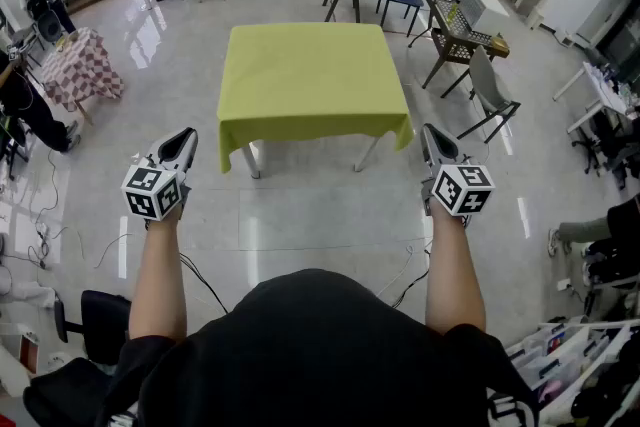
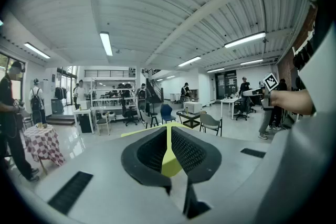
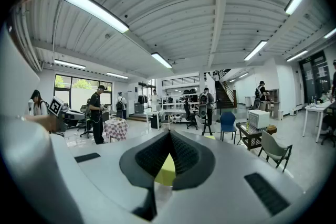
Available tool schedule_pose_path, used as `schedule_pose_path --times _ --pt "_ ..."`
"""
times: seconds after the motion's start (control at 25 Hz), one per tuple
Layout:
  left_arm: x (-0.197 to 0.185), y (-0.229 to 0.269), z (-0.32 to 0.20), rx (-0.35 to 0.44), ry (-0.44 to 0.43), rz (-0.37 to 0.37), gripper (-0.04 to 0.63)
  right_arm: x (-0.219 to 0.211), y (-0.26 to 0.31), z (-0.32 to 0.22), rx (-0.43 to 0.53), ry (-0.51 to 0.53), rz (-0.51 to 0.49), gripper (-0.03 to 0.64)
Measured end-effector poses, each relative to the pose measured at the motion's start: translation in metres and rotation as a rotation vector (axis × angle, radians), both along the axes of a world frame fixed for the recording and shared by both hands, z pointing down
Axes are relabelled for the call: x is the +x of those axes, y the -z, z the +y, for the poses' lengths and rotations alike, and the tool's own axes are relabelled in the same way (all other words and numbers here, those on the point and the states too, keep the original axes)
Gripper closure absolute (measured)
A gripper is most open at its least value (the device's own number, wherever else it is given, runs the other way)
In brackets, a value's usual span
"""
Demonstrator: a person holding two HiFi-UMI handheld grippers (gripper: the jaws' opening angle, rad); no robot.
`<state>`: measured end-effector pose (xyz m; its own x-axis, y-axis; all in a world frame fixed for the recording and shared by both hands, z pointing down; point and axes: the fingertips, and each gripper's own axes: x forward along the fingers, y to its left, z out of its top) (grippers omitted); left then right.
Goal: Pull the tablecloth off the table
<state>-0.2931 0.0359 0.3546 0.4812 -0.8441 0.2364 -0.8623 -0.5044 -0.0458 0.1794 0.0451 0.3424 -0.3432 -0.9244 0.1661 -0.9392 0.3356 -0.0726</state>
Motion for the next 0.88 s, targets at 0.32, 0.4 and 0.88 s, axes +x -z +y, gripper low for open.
schedule_pose_path --times 0.32,0.4,0.88 --pt "-0.008 0.005 -0.004 -0.007 -0.016 0.003 0.552 -0.013 0.002 0.001 -0.009 -0.003 0.011 0.603" --pt "-0.008 0.005 -0.003 -0.005 -0.02 0.003 0.552 -0.016 0.004 0.004 0.0 -0.006 0.009 0.603" --pt "0.003 -0.002 -0.006 -0.031 -0.02 0.007 0.552 0.0 0.005 -0.002 0.009 -0.015 -0.006 0.603"
